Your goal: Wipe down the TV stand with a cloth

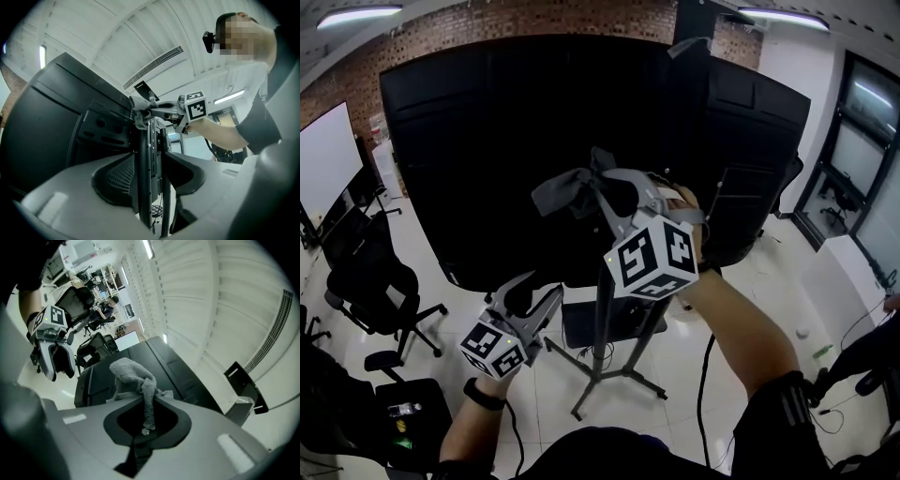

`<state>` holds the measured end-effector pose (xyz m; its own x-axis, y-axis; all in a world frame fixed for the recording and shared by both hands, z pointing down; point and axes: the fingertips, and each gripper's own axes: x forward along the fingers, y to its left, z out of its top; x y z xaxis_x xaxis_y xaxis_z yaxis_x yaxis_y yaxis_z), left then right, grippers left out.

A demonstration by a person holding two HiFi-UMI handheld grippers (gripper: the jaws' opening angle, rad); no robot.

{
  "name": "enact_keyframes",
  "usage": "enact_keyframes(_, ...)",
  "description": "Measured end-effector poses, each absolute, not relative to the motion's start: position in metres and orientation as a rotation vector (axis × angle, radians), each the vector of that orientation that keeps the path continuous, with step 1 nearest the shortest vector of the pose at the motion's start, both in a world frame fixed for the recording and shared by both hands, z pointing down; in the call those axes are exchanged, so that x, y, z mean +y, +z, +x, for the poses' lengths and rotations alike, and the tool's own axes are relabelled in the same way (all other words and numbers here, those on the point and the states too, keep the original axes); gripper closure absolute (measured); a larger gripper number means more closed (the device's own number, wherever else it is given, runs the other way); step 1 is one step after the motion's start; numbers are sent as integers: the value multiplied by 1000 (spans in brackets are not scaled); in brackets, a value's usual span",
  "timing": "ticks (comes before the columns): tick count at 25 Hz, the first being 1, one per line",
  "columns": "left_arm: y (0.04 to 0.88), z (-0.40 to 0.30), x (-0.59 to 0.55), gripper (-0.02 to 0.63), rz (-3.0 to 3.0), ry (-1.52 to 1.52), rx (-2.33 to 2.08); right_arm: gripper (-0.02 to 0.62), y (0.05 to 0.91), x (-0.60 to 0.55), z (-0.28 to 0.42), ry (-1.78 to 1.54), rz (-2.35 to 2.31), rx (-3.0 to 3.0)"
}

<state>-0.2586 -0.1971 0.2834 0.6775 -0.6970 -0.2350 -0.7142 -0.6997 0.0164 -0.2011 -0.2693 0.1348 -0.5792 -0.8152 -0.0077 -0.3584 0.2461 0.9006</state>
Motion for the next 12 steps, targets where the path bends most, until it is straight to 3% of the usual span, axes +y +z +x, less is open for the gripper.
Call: enact_keyframes(12, 261, -209, -200, 388, -2732, 340, 1270, 577, 125, -294, -160, -1350, 990, -2041)
